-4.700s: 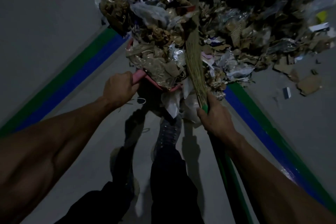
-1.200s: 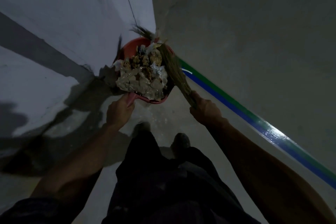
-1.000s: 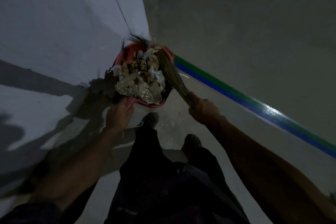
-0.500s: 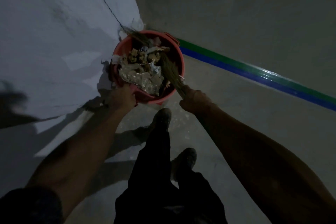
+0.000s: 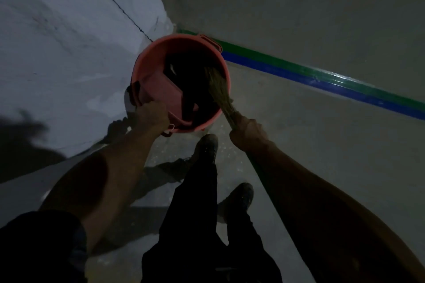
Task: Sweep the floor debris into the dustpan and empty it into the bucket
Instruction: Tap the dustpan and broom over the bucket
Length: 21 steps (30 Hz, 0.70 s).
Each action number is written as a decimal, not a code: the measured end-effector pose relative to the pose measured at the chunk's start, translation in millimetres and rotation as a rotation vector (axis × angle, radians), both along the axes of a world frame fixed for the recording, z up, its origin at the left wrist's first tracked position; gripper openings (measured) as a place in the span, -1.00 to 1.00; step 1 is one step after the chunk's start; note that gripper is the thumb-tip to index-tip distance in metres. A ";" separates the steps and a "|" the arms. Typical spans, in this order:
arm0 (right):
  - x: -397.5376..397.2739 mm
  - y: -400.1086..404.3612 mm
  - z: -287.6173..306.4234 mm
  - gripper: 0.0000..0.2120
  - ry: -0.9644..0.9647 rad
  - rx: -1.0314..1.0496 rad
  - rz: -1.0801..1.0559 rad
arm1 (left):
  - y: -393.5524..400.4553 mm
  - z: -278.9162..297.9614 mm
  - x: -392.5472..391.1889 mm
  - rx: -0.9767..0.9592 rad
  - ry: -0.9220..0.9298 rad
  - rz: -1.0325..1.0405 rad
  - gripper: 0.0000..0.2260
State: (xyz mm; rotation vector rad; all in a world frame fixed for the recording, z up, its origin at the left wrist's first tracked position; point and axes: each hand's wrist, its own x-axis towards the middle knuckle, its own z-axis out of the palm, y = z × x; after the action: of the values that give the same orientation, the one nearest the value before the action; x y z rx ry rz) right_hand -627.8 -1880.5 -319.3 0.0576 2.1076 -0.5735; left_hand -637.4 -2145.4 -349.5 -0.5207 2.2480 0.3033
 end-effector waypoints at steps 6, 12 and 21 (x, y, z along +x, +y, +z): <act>15.8 -6.8 15.4 -0.49 -0.007 -0.032 -0.037 | -1.6 22.0 10.2 -0.047 0.093 -0.219 -0.79; 42.7 -3.1 44.6 -0.52 0.010 -0.024 -0.103 | -5.1 44.5 31.3 -0.025 0.066 -0.171 -0.77; 101.4 55.4 93.0 -0.48 -0.060 -0.157 -0.565 | 14.5 84.1 85.7 0.027 0.160 0.028 -0.62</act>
State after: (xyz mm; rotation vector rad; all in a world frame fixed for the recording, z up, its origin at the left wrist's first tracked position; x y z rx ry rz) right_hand -526.5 -1825.2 -226.3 0.5864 1.9737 -1.0529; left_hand -551.6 -2130.9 -265.3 -0.5303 2.3892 0.4010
